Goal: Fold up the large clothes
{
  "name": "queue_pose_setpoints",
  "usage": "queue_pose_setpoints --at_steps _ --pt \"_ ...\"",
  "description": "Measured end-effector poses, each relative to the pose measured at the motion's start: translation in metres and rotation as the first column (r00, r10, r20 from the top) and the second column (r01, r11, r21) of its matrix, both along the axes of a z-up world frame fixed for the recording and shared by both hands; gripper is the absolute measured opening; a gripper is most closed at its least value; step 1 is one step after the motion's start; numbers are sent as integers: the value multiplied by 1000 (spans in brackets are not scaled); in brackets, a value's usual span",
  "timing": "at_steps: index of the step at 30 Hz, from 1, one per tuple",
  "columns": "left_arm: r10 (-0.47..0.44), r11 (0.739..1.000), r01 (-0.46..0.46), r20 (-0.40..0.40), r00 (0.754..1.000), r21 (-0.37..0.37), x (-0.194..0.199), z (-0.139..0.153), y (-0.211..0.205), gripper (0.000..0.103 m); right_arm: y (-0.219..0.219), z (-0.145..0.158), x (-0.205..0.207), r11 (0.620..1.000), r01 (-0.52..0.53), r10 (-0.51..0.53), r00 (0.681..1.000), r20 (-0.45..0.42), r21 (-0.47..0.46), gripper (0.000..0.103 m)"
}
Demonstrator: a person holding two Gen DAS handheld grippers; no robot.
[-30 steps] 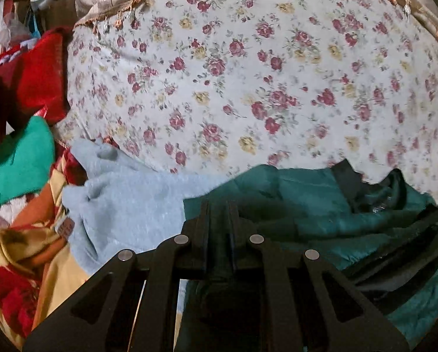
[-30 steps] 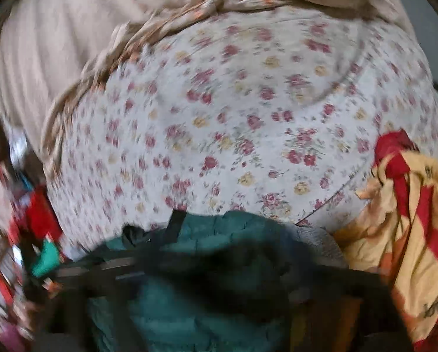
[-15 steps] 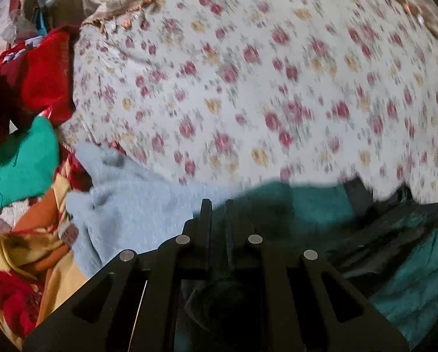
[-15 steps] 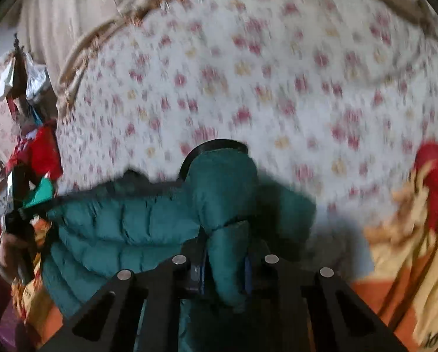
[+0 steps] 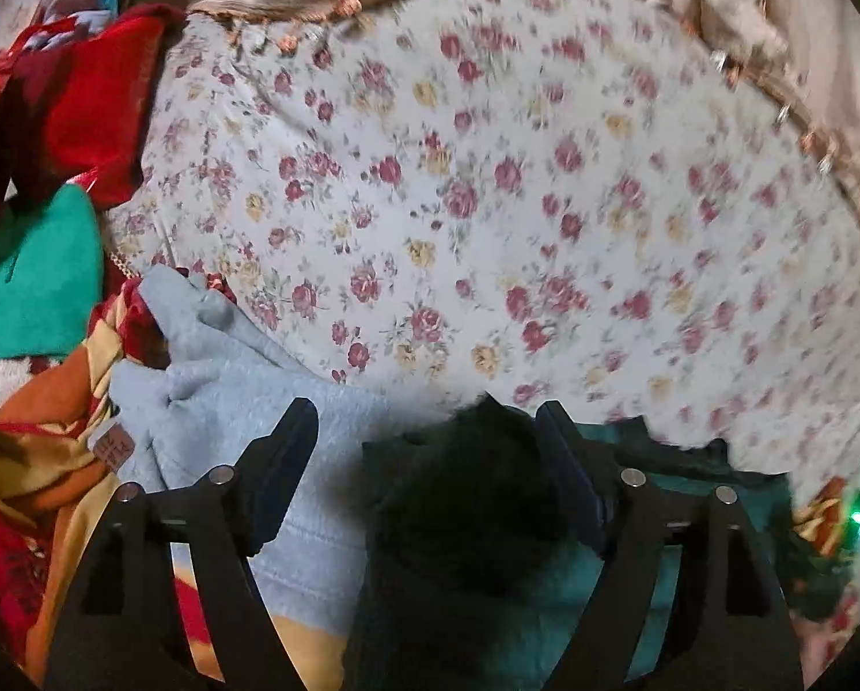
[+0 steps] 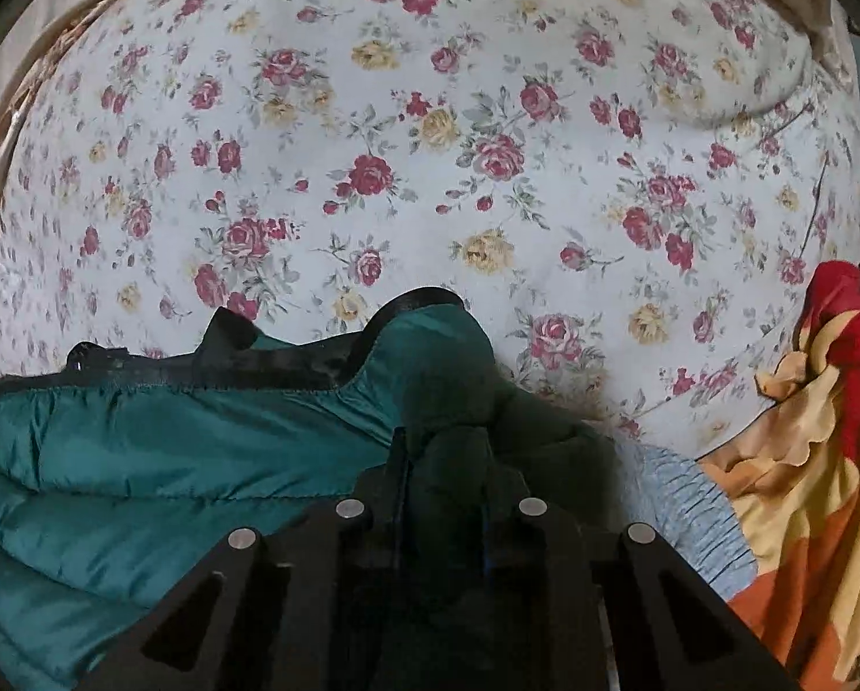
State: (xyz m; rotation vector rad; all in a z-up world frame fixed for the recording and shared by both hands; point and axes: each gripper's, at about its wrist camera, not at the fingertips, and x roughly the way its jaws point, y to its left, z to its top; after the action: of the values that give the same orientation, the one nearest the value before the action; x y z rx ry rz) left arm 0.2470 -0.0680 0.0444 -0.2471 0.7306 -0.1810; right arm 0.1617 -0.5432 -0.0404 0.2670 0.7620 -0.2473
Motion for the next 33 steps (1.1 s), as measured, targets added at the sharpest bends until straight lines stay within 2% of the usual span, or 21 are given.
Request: queue_pose_setpoints --at_steps 2,4,6,8,9,10,11,12,13,15,17,18,19,21,24,27,30,33 --pt "-42 999 42 -1 999 -33 -17 1 4 78 -2 0 1 1000 2 -2 1000 -10 16 17" --pt "-91 996 91 -5 996 -18 -36 -7 -6 79 -2 -1 2 1000 9 -8 1000 -14 10 17" --pt "-146 987 149 -47 988 65 -49 -26 -29 78 0 -1 6 1000 13 -13 1000 -20 -3 18" --pt "-164 965 183 -116 980 187 -50 -54 -57 78 1 3 6 1000 14 -14 1000 -27 -4 22" --pt "-158 950 193 -156 975 244 -45 -68 -70 78 1 9 4 1000 21 -21 999 -34 -3 33" --pt "-150 947 189 -162 975 261 -43 -75 -75 78 1 17 0 1000 30 -30 999 -30 0 47" --pt "-140 949 177 -153 978 260 -39 -80 -77 79 2 27 -6 999 33 -33 999 -9 4 54" --pt "-132 954 166 -145 981 250 -34 -82 -78 79 5 42 -20 1000 29 -29 998 55 2 70" --pt "-124 959 155 -143 982 237 -29 -83 -79 79 8 53 -31 1000 25 -24 994 103 -9 76" --pt "-116 964 145 -136 984 224 -19 -84 -83 79 21 77 -53 999 -17 24 983 183 -38 76" --pt "-118 960 145 -124 985 240 -14 -84 -88 79 44 84 -60 989 -139 146 969 200 -49 76" --pt "-121 955 147 -115 986 256 -11 -85 -94 79 54 82 -57 981 -186 194 964 180 -61 76" --pt "-121 953 146 -110 987 266 -9 -85 -96 80 69 74 -47 963 -254 264 957 123 -86 76" --pt "-119 949 144 -104 987 280 -6 -86 -101 80 85 54 -29 946 -306 312 949 46 -111 76" --pt "-120 951 139 -84 989 278 -3 -90 -101 83 88 18 0 948 -278 276 961 -34 -156 77" --pt "-115 955 130 -70 991 266 -1 -93 -97 87 72 -10 16 964 -261 260 965 -27 -56 83" --pt "-111 958 128 -81 991 258 2 -94 -96 88 73 -18 19 965 -254 252 967 -30 -71 83" --pt "-110 957 126 -73 991 262 0 -95 -97 88 81 -3 14 960 -261 255 964 -68 -100 83"
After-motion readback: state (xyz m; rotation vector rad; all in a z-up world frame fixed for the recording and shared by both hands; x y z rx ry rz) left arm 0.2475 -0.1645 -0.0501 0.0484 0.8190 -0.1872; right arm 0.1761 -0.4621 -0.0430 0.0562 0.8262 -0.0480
